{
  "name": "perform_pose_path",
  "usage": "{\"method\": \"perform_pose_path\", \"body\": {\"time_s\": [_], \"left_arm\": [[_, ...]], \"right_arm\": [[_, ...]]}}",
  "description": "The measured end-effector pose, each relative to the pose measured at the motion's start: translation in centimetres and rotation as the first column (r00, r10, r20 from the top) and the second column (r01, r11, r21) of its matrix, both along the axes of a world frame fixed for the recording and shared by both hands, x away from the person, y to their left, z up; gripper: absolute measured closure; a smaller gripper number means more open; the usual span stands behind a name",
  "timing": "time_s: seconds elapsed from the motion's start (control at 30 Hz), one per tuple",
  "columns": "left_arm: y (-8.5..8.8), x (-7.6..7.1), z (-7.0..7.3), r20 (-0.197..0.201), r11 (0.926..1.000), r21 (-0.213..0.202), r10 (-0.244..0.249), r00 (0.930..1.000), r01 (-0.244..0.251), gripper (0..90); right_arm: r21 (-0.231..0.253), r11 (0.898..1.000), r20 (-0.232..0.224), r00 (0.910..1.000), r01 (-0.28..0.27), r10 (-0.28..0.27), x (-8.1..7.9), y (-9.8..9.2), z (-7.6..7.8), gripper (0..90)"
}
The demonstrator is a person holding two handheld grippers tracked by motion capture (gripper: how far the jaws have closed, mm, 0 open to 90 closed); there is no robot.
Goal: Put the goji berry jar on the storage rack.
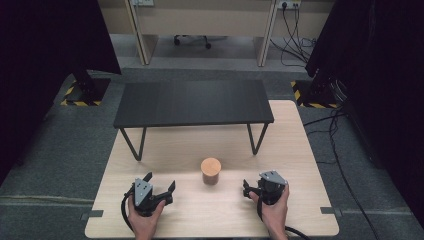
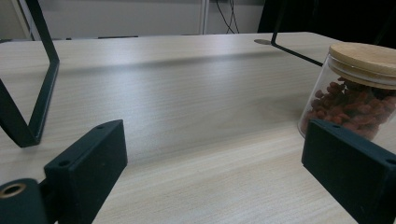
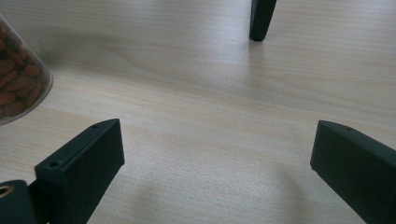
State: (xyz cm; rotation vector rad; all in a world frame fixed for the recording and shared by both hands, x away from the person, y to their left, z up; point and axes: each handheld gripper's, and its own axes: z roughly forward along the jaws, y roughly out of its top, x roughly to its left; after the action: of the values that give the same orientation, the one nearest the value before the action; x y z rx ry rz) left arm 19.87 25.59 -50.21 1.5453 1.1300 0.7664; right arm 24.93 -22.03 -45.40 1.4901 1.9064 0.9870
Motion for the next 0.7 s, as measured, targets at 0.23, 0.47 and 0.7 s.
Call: {"method": "perform_pose_path", "body": {"time_s": [0.23, 0.47, 0.7], "left_arm": [[0.0, 0.0, 0.0, 0.001, 1.0000, 0.001, -0.001, 1.0000, 0.001, 6.0], [0.0, 0.0, 0.0, 0.001, 1.0000, 0.001, -0.001, 1.0000, 0.001, 6.0], [0.0, 0.0, 0.0, 0.001, 1.0000, 0.001, -0.002, 1.0000, 0.002, 6.0]], "right_arm": [[0.002, 1.000, -0.004, 1.0000, -0.008, 0.008, 0.1, -0.1, 0.0, 2.9], [0.015, 0.999, 0.003, 0.9989, -0.047, 0.047, 0.1, -0.7, -0.1, 2.9], [0.070, 0.982, 0.052, 0.9836, -0.176, 0.173, 0.1, -2.7, -0.7, 2.8]]}}
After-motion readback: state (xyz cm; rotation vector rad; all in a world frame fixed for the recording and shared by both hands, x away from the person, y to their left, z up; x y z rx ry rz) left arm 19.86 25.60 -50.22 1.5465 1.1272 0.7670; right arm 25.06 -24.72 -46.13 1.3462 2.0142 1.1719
